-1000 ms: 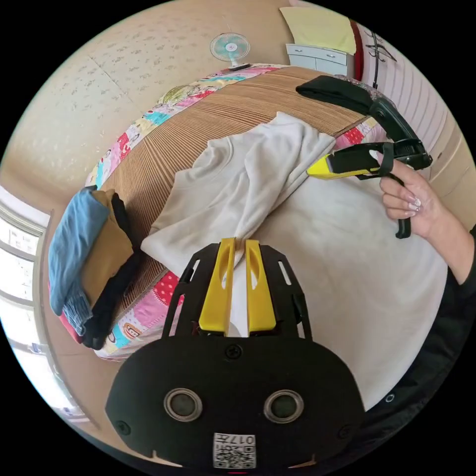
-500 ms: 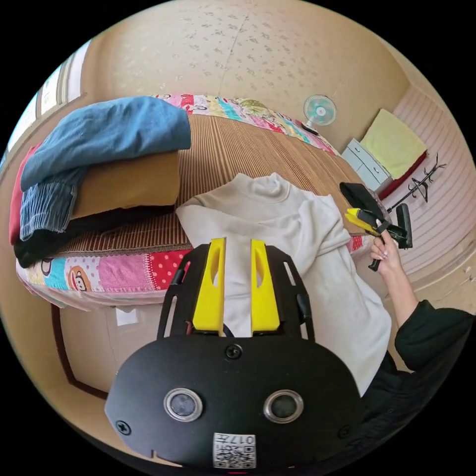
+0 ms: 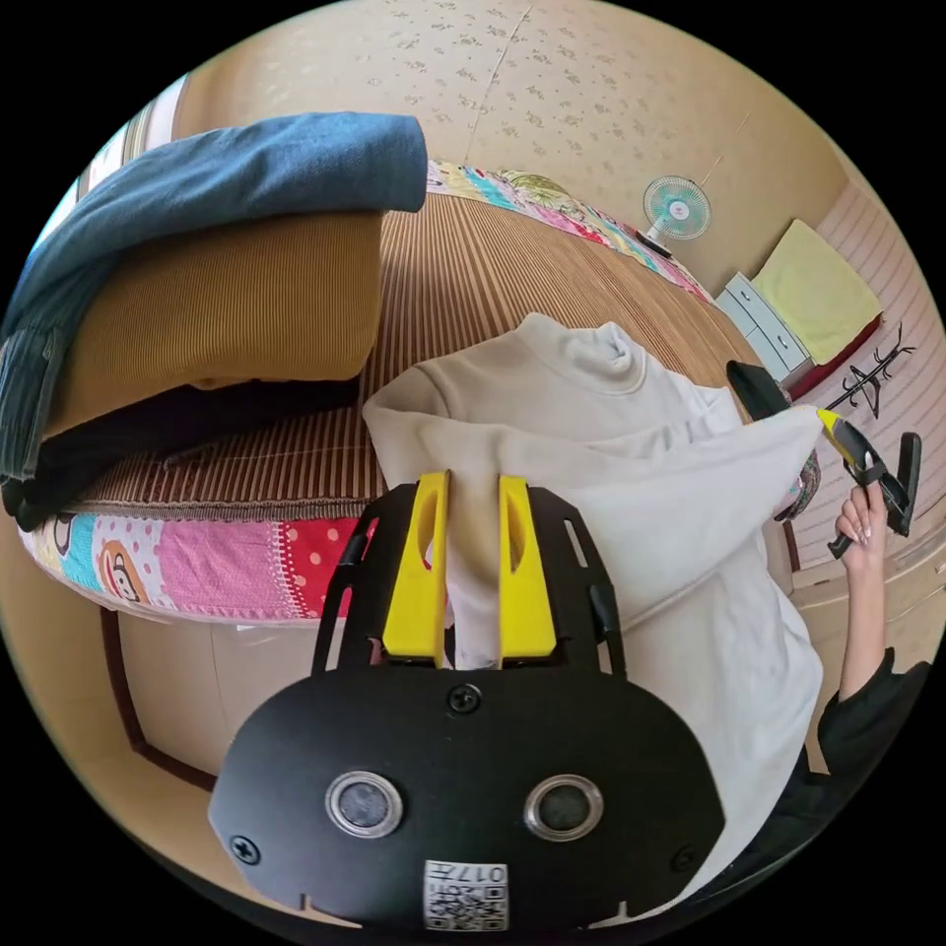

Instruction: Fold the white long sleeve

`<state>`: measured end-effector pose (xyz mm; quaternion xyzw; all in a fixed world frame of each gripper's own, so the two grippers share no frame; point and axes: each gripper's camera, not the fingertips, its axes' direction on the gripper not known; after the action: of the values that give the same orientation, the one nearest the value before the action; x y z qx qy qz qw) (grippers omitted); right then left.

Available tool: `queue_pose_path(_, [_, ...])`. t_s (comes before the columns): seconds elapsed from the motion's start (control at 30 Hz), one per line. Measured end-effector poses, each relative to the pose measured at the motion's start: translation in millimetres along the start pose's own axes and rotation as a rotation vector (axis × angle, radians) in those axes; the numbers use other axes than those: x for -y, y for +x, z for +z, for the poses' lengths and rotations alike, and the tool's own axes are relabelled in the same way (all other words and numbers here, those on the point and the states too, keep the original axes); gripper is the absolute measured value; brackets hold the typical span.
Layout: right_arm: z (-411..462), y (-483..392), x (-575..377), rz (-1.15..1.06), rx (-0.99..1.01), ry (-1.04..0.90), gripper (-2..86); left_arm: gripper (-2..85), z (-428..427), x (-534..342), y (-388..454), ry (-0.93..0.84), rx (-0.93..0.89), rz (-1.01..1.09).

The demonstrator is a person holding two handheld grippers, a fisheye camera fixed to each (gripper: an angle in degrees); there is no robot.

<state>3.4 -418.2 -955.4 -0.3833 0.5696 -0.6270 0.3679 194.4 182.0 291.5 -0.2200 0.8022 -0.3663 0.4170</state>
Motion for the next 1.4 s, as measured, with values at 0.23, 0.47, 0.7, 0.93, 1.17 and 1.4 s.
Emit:
queue_pose_path(0.23, [32, 76, -61, 0.28, 0.109, -0.232, 3.3, 4.6, -54, -14, -34, 0.178, -0.197, -0.123])
queue_pose_path(0.47, [12, 77, -28, 0.208, 0.157, -0.15, 10.7, 5.0, -49, -27, -70, 0.143, -0.221, -0.217])
queue_pose_path(0.7, [60, 64, 3, 0.162, 0.137, -0.332, 4.0, 4.6, -55, -31, -97, 0.138, -0.259, -0.251])
queue_pose_path(0.93, [-5, 32, 21, -0.007, 0.103, 0.012, 3.6, 4.9, -85, -28, -129, 0.214, -0.338, -0.239])
queue_pose_path(1.17, [43, 108, 6, 0.206, 0.11, -0.175, 7.3, 8.7, -79, -25, -152, 0.193, -0.347, -0.307])
queue_pose_path(1.4, [-37, 133, -50, 0.143, 0.112, -0.225, 8.9, 12.7, -154, -84, -173, 0.11, -0.461, -0.162])
